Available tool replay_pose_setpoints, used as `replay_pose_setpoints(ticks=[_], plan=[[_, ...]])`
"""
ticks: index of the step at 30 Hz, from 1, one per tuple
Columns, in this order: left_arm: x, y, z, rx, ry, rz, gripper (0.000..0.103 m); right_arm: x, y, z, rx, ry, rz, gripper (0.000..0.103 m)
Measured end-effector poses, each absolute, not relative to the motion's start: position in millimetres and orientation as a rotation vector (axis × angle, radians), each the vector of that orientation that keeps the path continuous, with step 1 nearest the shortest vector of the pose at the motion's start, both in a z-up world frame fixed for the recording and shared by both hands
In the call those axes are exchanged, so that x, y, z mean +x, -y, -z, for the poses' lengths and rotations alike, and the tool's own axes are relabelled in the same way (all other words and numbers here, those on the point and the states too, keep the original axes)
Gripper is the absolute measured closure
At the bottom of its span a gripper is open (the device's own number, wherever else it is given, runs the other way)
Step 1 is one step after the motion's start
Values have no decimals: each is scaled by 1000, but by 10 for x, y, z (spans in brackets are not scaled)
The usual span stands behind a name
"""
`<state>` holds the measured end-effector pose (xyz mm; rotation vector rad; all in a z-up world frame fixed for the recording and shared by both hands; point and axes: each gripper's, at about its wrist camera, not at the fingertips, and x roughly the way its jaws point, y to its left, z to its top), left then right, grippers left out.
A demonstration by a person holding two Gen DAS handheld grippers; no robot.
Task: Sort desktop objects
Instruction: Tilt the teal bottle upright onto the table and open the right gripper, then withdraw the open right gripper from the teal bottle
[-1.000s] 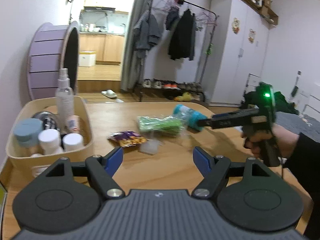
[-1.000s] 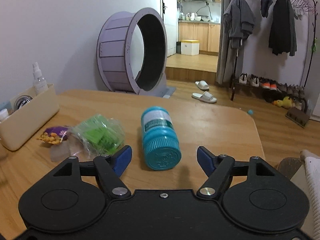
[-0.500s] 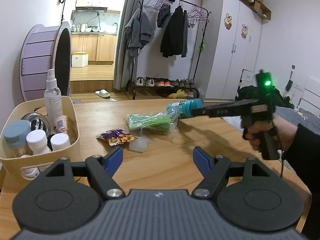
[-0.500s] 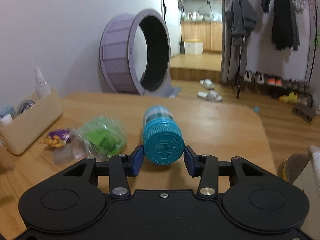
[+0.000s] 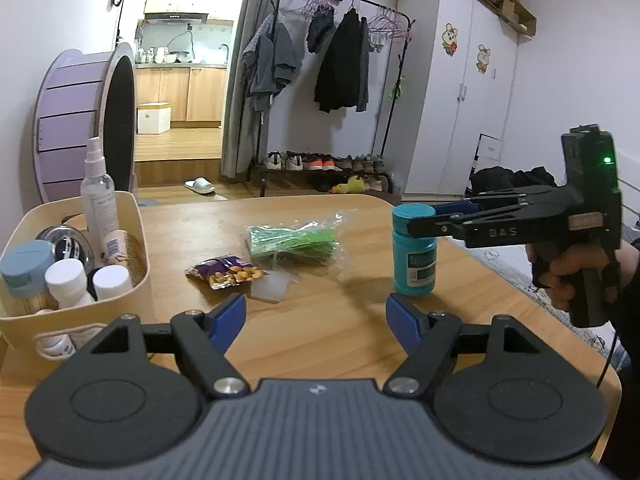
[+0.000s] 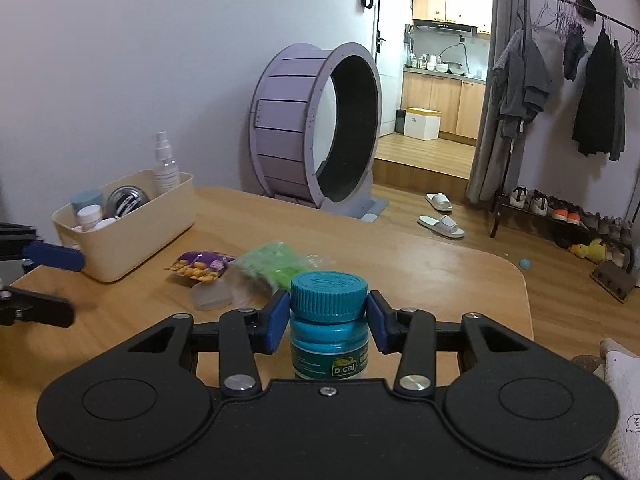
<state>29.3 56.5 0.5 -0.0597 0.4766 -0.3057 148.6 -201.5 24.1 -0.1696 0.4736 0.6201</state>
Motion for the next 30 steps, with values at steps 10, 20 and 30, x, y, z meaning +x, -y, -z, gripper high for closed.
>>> replay_pose_setpoints(ticks=[10,20,30], plan=[[330,-364,25,-99,-477,367,27,1229,2249,-242,-105,-471,-612,31],[656,21,-39,-78,-466,388,27,922,2819,-227,31,-425,-570,7],[1043,454,8,29,-458,450,27,754,3085,-369,113,-355,-720,0]])
